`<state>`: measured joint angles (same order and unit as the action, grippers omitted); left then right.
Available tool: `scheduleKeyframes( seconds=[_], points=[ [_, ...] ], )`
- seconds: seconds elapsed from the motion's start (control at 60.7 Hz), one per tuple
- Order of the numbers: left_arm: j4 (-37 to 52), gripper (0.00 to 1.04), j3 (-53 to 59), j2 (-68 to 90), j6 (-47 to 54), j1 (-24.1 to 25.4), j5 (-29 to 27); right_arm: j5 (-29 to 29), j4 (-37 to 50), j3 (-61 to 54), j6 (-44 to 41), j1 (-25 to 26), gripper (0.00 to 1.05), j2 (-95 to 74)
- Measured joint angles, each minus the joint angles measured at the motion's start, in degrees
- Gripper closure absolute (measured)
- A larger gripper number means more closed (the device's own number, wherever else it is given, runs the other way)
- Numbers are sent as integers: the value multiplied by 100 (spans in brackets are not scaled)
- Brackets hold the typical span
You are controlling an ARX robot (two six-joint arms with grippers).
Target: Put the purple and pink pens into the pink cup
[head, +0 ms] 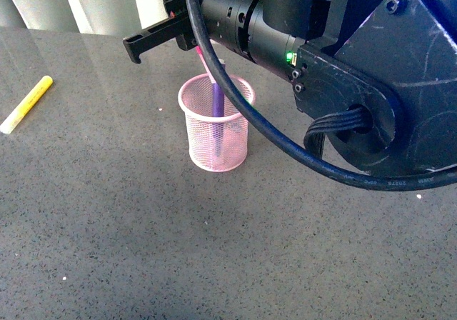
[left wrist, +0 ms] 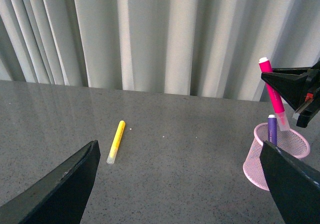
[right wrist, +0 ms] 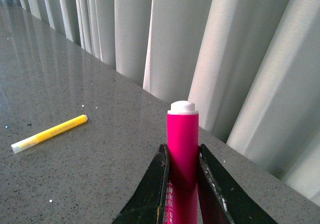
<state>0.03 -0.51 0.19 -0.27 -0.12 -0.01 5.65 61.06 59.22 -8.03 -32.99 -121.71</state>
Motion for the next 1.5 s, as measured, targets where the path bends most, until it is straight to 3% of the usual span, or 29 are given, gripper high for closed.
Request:
scheduleKeyframes(
  seconds=[0.873,1.17,1.351,1.5],
  points=[
    [0,7,0,0,0,0,0,-219,402,-393,455,109,93,-348],
    [0,7,0,0,0,0,0,-345,302,-590,560,96,42,-295],
    [0,7,0,0,0,0,0,-717,186,-813,625,101,8,160],
    [0,7,0,0,0,0,0,-1567,-671,-1141,881,201,7,914]
  ],
)
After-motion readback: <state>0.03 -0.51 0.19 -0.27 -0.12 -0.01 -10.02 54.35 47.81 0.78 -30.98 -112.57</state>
